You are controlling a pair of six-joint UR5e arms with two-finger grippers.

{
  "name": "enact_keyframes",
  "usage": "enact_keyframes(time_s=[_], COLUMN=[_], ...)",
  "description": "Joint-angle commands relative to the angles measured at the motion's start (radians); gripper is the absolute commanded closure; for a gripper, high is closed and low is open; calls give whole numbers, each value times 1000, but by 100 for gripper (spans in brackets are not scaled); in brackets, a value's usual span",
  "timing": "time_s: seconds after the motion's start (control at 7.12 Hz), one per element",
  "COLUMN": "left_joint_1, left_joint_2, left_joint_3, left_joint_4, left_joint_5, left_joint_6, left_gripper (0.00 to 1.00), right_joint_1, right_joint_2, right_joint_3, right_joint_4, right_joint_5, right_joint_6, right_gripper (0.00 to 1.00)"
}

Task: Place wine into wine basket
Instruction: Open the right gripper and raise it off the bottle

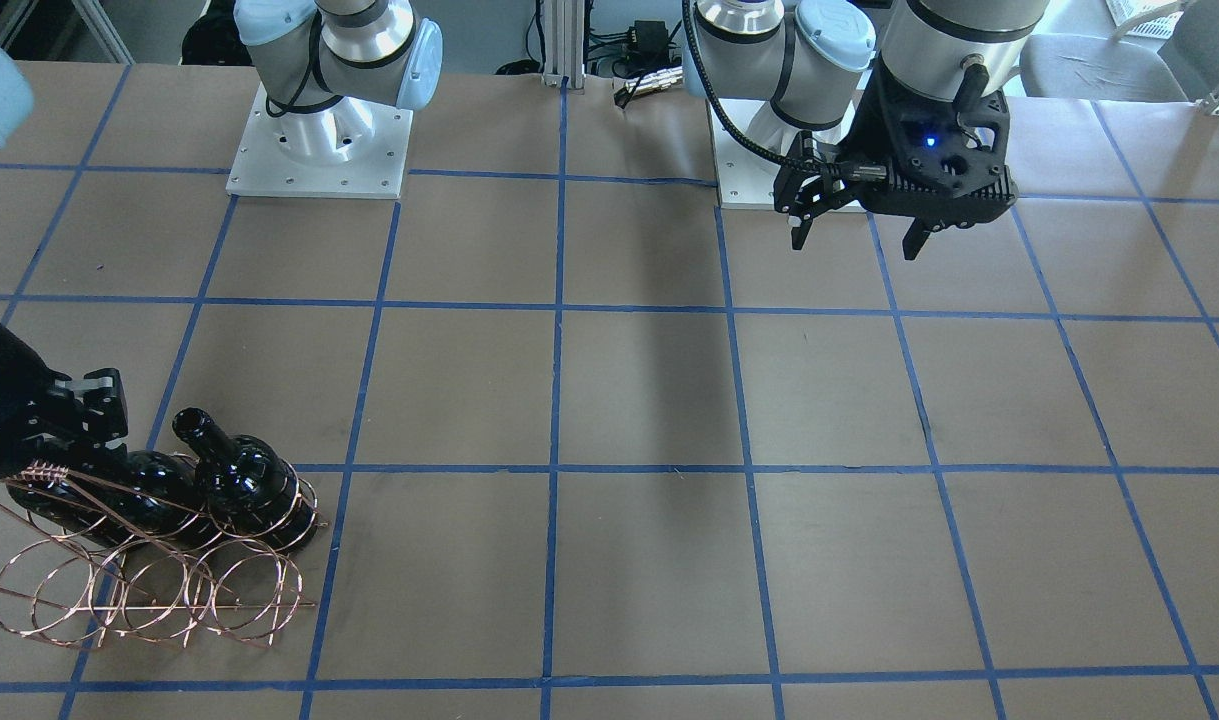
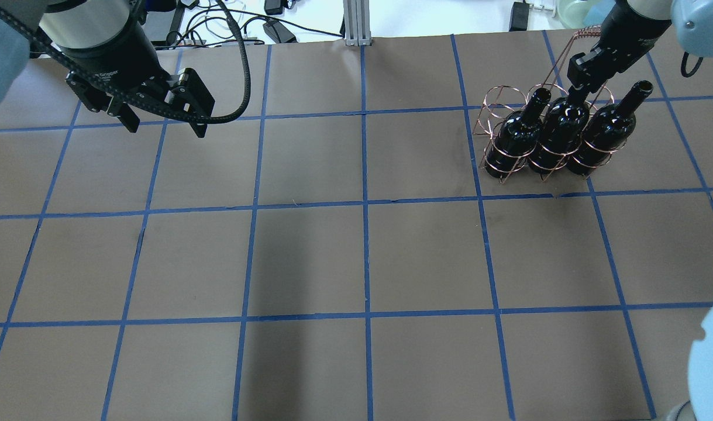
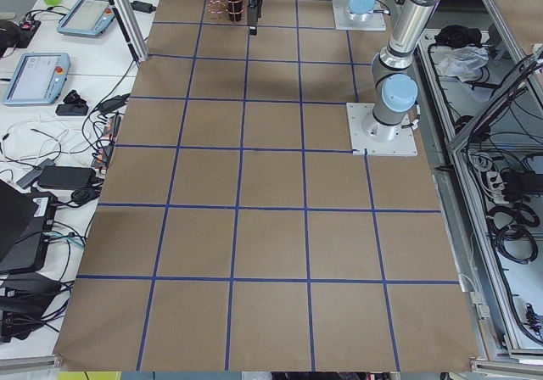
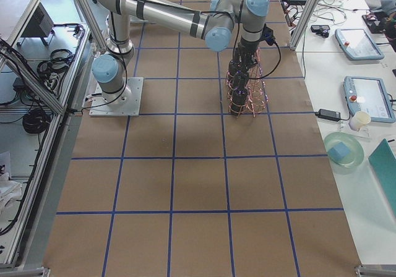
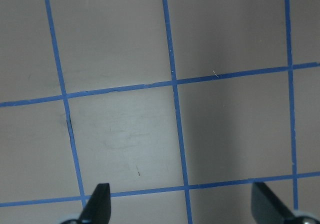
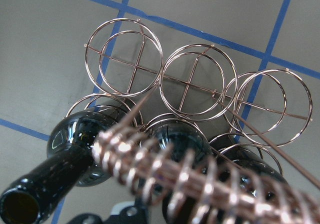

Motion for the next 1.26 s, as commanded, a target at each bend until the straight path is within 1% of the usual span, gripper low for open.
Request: enact_keyframes(time_s=[0.0,0.14,0.28,0.42,0.56,0.7,0.84,0.98,1.12], left_joint_1=[3,15,39,52,50,49,50,49,49], left_joint_2=[-6,1,2,3,6,9,11,8,9], left_joint_3=[0,2,2,0,0,-1,-1,-1,-1], left_joint_4=[21,23,23,21,20,17,15,17,15], left_joint_5=[-2,1,-2,-2,4,4,4,-3,7], left_joint_6=[-3,-2,-2,15,15,15,15,14,15], left_gripper=[0,0,0,0,0,0,0,0,0], right_joint_1=[3,15,57,121,205,279,343,386,391], right_joint_2=[-20,-61,-119,-172,-204,-256,-276,-284,-313], right_joint_3=[13,13,13,12,9,10,13,16,24], right_joint_4=[1,10,42,87,143,199,230,244,242], right_joint_5=[1,-3,-12,-26,-91,-118,-114,-118,-109], right_joint_6=[7,33,147,297,438,590,735,748,739], right_gripper=[0,0,0,0,0,0,0,0,1])
